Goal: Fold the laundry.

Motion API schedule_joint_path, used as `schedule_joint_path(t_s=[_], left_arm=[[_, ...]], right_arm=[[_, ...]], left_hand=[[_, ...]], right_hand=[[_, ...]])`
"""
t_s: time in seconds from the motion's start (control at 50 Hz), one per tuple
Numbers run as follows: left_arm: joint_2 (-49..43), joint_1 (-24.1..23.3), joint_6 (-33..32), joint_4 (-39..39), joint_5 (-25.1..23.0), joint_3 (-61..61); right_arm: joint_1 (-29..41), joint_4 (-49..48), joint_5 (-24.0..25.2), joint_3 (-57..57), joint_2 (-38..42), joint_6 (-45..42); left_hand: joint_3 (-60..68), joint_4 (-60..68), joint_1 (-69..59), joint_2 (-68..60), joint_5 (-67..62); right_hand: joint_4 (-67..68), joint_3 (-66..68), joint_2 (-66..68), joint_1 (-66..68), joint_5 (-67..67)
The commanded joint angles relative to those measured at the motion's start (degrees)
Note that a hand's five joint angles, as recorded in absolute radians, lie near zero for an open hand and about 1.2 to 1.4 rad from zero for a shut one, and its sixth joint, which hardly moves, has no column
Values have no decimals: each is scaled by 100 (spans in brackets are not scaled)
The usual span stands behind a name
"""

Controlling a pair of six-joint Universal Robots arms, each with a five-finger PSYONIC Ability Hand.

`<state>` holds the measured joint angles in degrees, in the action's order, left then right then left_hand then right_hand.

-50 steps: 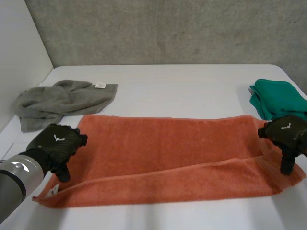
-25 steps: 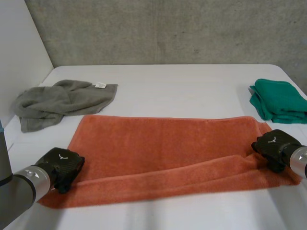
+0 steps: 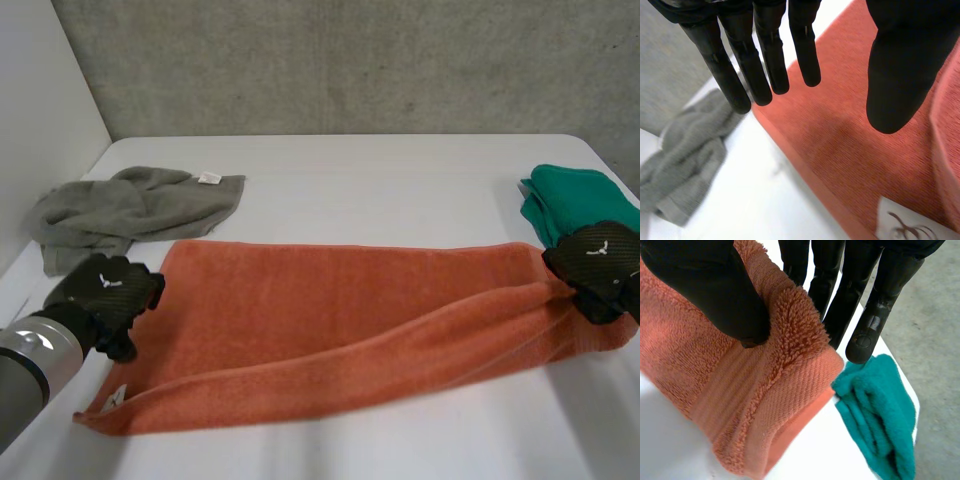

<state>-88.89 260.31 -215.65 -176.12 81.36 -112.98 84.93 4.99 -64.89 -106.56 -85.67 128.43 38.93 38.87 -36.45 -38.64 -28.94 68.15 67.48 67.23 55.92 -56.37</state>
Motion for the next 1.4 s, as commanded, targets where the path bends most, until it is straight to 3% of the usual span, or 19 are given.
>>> schedule_joint_path(t_s=[0.02,0.58,0.82,1.06,1.18,1.24,1.26,1.4], left_arm=[[-585,-24,23,34,38,-110],[-841,46,41,69,99,-321],[-85,46,94,446,47,-461],[-567,283,50,131,64,-549],[-928,345,41,-19,90,-479],[-955,345,49,-28,73,-453],[-946,336,50,-28,73,-435],[-341,231,76,16,82,-294]], right_arm=[[15,-15,117,-84,331,-11],[-3,-112,196,-242,323,-11],[6,-121,196,-251,323,-11],[6,-121,196,-268,323,-11],[-12,-112,196,-286,270,-11],[-12,-112,196,-303,209,-2],[-12,-112,196,-304,156,-2],[-21,-51,162,-260,-169,59]], left_hand=[[55,61,-303,-84,-54],[694,701,-942,-723,-693],[442,448,-690,-471,-441],[-450,-444,202,421,451],[405,412,-653,-435,-405],[3628,3635,-3876,-3657,-3627],[4102,4108,-4350,-4131,-4101],[4107,4113,-4355,-4136,-4106]], right_hand=[[1185,1252,1277,2408,-1363],[1185,1252,1277,2408,-1363],[1185,1252,1277,2408,-1363],[1185,1252,1277,2408,-1363],[1185,1252,1277,2408,-1363],[1185,1252,1277,2408,-1363],[1185,1252,1277,2408,-1363],[1185,1252,1277,2408,-1363]])
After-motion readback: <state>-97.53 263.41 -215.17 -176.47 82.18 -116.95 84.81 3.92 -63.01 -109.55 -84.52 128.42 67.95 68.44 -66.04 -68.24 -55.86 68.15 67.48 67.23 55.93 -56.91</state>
